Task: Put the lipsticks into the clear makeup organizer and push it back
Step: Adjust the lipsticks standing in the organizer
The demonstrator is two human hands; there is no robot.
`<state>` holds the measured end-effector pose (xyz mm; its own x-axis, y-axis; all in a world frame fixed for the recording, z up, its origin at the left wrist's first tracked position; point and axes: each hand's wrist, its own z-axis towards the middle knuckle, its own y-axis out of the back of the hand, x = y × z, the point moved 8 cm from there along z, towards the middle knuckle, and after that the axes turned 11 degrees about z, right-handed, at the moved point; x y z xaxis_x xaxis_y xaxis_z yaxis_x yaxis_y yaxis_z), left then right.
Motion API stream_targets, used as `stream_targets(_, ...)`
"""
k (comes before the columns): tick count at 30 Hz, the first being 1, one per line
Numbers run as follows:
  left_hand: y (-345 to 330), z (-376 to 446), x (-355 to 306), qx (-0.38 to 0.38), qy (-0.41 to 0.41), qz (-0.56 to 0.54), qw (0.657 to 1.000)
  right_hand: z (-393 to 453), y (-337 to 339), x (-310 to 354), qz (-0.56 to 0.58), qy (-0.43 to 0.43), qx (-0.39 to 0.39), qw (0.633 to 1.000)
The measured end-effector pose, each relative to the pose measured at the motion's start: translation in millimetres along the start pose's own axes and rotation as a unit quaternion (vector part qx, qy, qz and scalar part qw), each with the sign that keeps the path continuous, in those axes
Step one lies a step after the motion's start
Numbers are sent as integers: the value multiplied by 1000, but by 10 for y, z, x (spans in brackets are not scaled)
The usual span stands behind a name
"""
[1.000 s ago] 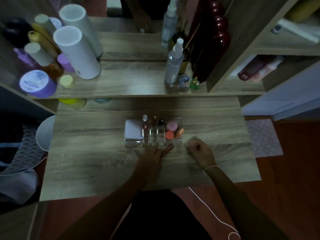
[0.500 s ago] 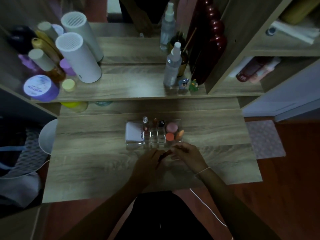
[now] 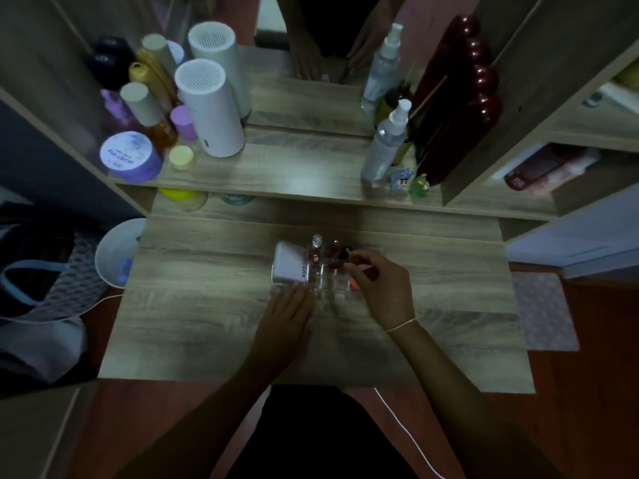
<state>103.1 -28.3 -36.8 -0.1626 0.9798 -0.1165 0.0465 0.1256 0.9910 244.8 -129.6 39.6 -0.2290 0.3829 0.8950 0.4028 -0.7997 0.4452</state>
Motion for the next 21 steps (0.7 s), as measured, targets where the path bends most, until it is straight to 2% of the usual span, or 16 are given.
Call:
stream_targets(8, -107, -48, 28, 31, 7, -6, 999, 69, -287, -28, -129, 34, 71, 988)
stream_targets(11, -100, -49, 34, 49, 15, -16, 999, 116, -333, -29, -147, 37, 71, 986)
stream_targets(21, -52, -33, 41, 27, 18, -27, 999, 158, -361, -83, -150, 20, 47, 987)
